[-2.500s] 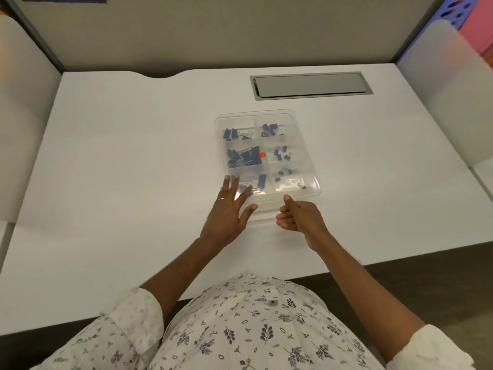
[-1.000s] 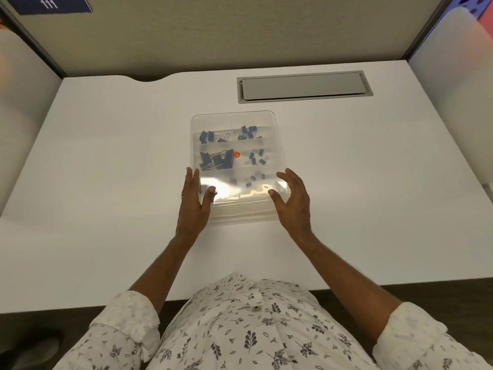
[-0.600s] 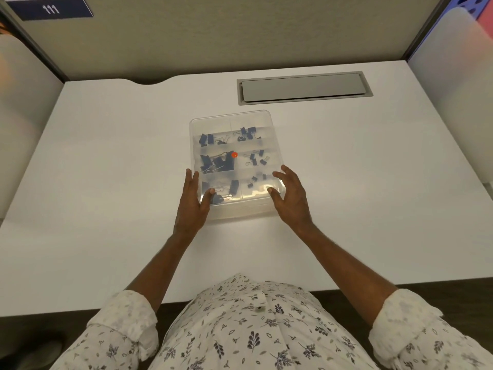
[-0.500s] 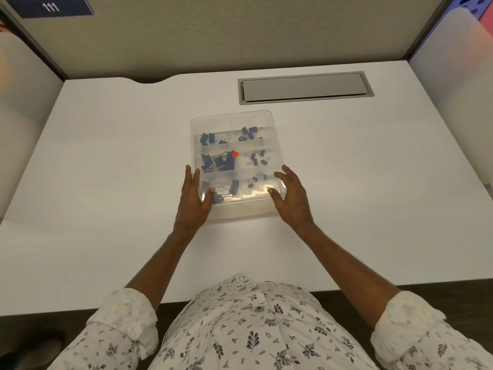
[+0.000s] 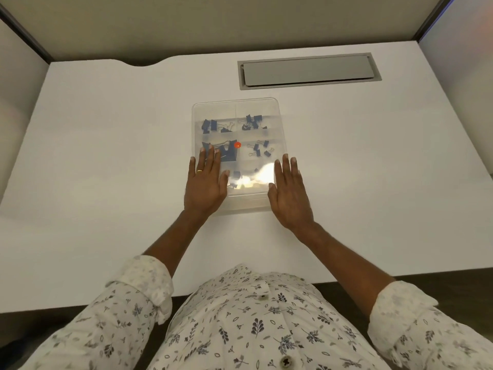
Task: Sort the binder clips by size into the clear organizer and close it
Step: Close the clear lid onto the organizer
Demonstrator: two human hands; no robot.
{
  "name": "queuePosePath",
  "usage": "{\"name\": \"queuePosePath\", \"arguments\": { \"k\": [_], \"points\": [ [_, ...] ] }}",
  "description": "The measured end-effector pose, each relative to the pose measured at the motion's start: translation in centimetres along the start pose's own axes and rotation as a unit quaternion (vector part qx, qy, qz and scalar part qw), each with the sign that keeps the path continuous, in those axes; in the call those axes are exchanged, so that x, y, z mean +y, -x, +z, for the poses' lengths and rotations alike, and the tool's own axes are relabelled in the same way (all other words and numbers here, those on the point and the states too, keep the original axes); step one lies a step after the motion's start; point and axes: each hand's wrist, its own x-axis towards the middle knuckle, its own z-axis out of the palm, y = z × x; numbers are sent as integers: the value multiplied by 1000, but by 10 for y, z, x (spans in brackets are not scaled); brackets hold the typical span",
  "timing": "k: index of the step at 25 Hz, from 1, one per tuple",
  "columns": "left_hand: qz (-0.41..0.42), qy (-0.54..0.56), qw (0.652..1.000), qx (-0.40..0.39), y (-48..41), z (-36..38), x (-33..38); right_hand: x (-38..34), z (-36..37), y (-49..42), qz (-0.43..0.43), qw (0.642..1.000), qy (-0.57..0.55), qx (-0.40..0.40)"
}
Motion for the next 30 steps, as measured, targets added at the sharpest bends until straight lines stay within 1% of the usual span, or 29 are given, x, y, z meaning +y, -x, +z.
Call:
{"name": "queuePosePath", "arguments": {
  "k": [3,5,8,10,12,15,19,21,24,30],
  "points": [
    [-9,-14,1000,1,0,1,2,2,4,-1,-4,1000,30,-5],
    [-10,-4,1000,-3,-2,-2,1,-1,1,-4,8,999,48,-21],
    [5,27,999,17,-10,-7,-2,-1,-5,-8,15,995,92,-34],
    [9,63,997,42,-25,-14,-6,-3,-12,-25,16,995,101,-19],
    [-2,77,996,48,-48,-19,-12,-7,-17,-62,13,996,84,-2],
    [-25,46,999,12,-91,-24,-21,-11,-18,-126,10,997,79,-5],
    [-23,-15,1000,-15,-143,-21,-38,-5,-13,-190,-5,995,88,-46],
    [-29,-21,999,-20,-154,-15,-40,2,-6,-201,4,995,76,-57],
    [-35,-14,999,-24,-161,-10,-36,7,4,-203,15,997,57,-52],
    [-30,-34,999,-24,-158,-6,-35,8,13,-204,22,996,80,-43]
  ]
}}
